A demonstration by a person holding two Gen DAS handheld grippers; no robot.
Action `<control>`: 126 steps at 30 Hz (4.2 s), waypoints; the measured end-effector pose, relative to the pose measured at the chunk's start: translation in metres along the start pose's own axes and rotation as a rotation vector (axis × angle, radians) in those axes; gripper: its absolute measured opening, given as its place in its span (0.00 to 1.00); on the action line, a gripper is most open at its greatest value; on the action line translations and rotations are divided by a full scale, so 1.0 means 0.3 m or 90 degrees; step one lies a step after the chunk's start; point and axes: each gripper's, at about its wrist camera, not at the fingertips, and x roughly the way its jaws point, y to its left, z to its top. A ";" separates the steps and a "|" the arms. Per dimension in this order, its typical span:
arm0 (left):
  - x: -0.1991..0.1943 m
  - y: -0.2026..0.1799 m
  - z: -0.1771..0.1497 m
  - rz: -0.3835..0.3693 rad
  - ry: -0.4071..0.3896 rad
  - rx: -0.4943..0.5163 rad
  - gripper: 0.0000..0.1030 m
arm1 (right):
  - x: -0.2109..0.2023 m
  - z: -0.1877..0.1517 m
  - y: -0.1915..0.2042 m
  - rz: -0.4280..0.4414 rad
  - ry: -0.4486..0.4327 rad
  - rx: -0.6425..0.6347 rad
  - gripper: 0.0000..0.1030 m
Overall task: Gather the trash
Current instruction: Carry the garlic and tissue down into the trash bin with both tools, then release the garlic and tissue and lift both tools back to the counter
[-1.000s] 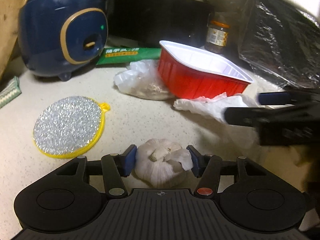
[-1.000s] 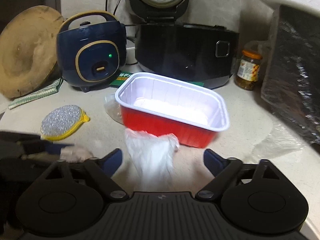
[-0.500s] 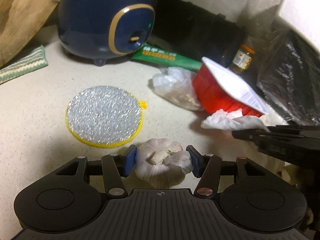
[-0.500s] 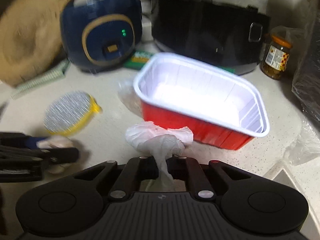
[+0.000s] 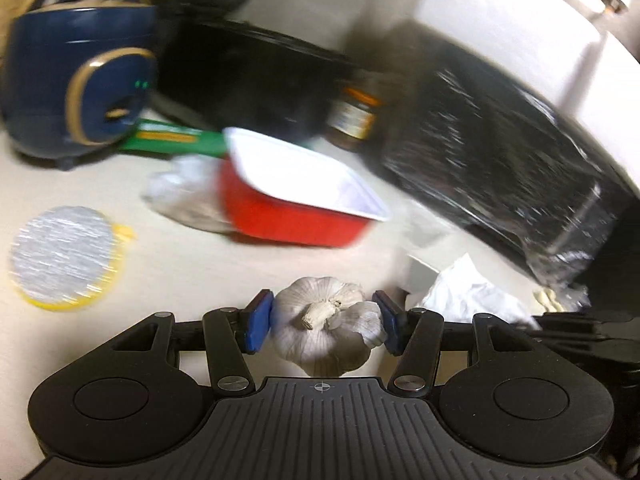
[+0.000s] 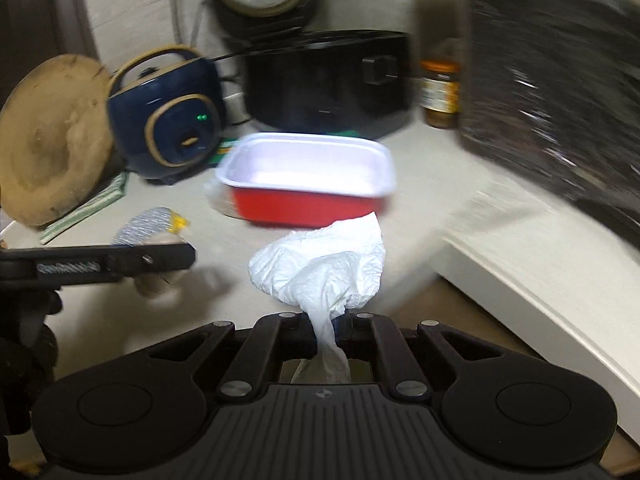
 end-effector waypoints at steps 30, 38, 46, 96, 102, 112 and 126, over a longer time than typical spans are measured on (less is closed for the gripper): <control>1.274 -0.028 -1.105 0.092 0.422 -0.201 0.57 | 0.387 -0.731 -0.620 -0.075 0.278 0.118 0.06; 1.309 0.047 -1.225 0.051 0.396 -0.214 0.54 | 0.512 -0.816 -0.640 -0.081 0.341 0.111 0.06; 0.971 0.017 -1.126 -0.011 0.372 -0.231 0.54 | 0.707 -0.768 -0.601 0.006 0.390 0.213 0.06; 0.308 -0.253 -0.427 0.034 0.187 -0.078 0.54 | 0.259 -0.424 -0.394 -0.036 0.255 -0.015 0.63; 0.071 -0.232 -0.208 0.031 0.060 -0.071 0.54 | 0.044 -0.169 -0.274 0.018 0.093 -0.049 0.66; -0.112 0.110 0.043 0.080 -0.073 -0.134 0.54 | 0.078 0.190 0.009 0.029 -0.078 -0.052 0.70; 0.206 0.162 0.314 0.041 -0.069 -0.108 0.54 | 0.427 0.446 -0.017 -0.108 -0.058 0.030 0.71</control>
